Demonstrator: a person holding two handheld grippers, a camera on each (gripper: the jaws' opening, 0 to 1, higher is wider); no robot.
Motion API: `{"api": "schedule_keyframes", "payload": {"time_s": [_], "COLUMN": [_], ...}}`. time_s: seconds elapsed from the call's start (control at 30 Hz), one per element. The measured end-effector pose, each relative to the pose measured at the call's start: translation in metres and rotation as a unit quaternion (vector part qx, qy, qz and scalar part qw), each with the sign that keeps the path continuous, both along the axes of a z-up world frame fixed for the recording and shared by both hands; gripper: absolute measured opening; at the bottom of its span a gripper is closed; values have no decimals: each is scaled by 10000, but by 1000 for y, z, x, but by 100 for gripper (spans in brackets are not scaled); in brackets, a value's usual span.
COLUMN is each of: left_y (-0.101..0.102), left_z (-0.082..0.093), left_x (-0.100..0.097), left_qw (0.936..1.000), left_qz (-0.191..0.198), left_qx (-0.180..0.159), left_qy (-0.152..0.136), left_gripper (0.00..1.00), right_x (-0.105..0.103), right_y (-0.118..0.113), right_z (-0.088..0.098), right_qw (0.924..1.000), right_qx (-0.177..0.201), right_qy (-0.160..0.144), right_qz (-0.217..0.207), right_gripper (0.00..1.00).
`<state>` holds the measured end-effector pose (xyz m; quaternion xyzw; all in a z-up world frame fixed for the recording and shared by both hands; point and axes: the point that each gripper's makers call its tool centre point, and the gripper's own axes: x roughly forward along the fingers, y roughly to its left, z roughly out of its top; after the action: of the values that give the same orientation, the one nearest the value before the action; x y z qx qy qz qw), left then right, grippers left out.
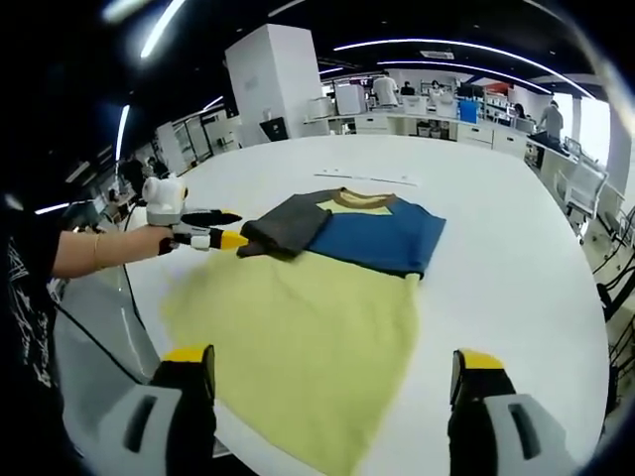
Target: Fold the garment on the visible template until the final outline fits inside the template.
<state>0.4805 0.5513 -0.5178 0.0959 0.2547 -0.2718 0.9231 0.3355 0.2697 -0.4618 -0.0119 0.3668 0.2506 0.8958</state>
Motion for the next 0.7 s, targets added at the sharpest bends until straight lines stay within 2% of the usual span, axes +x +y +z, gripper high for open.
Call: {"api": "schedule_keyframes", "payload": {"time_s": [0.2,0.3,0.37,0.53,0.7], "left_y": [6,6,7,7,5], "left_z": [-9,-9,-10,-10,-6], "left_x": [5,4,4,10,10], "left_qw": [9999,9998,9997,9998,9998], "left_qz": [-22,-46,-44,-37,-57], "left_qx": [147,187,209,181,178], "left_qy": [44,55,86,43,-10], "left_gripper": [40,35,27,25,16], "right_x": [0,-1,-2,-3,-2], "right_y": [3,4,5,4,4], "right_z": [-1,-2,-3,-4,-6], "right_qw": [10000,10000,10000,10000,10000], "right_qx": [23,28,22,3,-10], "right_qy": [13,30,51,49,81], "right_qz": [17,22,21,7,-8], "right_gripper": [99,99,99,99,99]}}
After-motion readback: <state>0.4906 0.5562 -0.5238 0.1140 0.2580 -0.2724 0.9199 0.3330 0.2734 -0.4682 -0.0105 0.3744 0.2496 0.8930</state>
